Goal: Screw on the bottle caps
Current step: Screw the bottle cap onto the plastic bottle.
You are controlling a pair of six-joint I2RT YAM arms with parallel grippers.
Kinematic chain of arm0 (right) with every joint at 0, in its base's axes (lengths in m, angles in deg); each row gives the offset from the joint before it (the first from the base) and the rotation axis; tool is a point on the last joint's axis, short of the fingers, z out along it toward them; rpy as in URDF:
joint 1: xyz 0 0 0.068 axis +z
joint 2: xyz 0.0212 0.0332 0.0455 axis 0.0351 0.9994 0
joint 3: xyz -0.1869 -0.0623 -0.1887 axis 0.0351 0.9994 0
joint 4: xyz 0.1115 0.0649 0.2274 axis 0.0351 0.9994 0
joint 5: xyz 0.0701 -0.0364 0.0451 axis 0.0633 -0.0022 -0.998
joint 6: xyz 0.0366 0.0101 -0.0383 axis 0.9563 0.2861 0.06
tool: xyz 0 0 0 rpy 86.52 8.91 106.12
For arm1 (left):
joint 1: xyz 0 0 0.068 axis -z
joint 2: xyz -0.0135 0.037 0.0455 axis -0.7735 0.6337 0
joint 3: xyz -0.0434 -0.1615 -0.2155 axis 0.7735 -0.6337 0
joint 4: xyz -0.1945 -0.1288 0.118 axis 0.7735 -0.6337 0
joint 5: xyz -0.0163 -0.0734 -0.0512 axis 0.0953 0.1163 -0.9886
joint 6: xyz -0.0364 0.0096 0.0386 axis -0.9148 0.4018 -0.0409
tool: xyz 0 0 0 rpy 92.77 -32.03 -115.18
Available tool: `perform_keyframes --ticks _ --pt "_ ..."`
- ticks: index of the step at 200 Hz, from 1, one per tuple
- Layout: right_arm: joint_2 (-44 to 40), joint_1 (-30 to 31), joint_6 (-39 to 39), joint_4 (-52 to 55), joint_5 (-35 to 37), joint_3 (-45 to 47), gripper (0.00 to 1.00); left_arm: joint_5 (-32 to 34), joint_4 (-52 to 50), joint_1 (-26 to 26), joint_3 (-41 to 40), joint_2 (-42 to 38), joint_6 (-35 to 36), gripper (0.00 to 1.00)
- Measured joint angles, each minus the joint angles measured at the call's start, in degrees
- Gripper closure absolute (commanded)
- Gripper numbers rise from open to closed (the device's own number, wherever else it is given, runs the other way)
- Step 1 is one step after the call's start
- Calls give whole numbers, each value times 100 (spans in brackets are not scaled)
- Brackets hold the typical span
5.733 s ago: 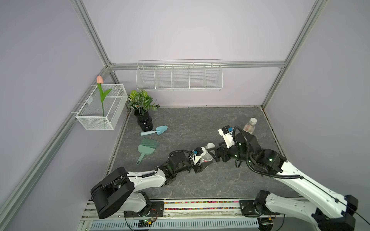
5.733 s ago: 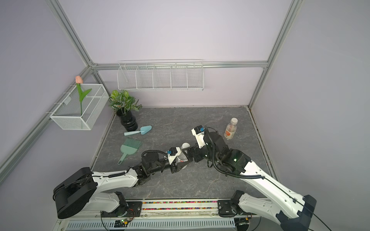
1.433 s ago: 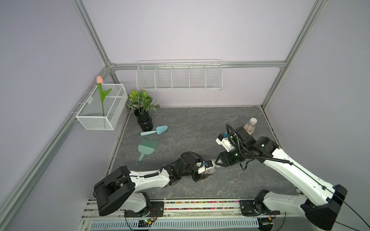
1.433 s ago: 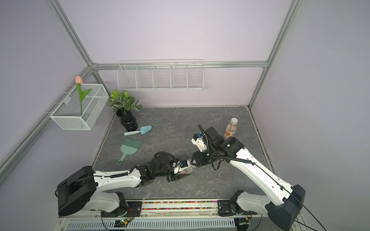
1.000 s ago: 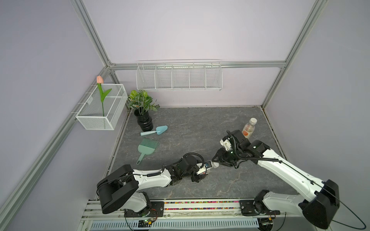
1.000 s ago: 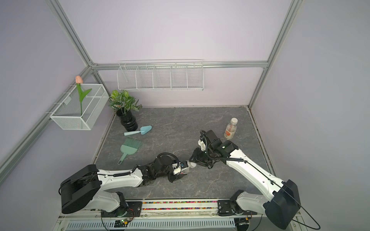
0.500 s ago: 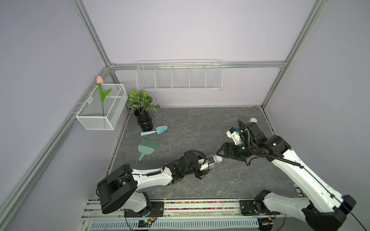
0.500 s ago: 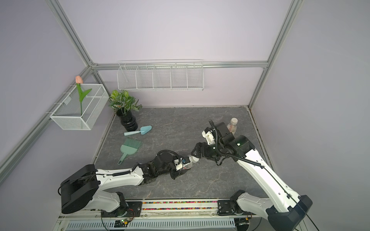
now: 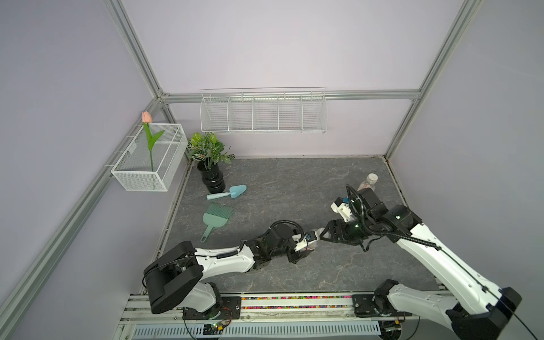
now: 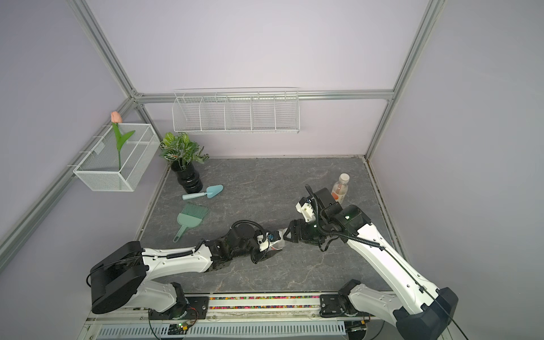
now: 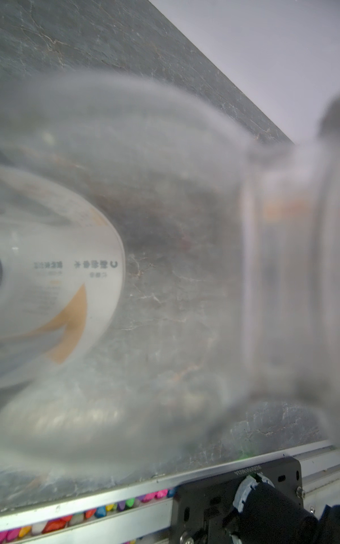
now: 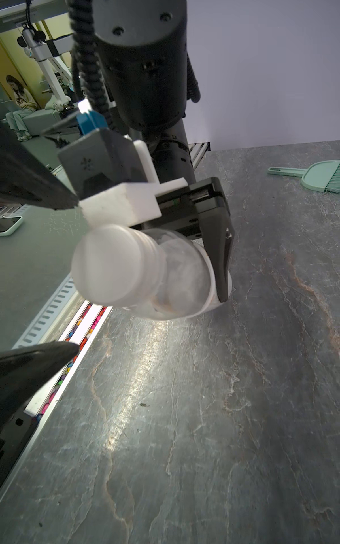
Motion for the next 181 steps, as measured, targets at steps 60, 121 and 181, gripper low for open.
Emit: perform_keyframes --ticks 60,121,181 --pt "107 -4 435 -498 -72 188 46 -33 15 -2 -13 0 28 50" --pt "411 11 472 -581 -92 214 52 39 -162 -9 -68 33 39 47" --pt "739 13 337 -479 -24 28 60 129 -111 -31 -131 101 17 32"
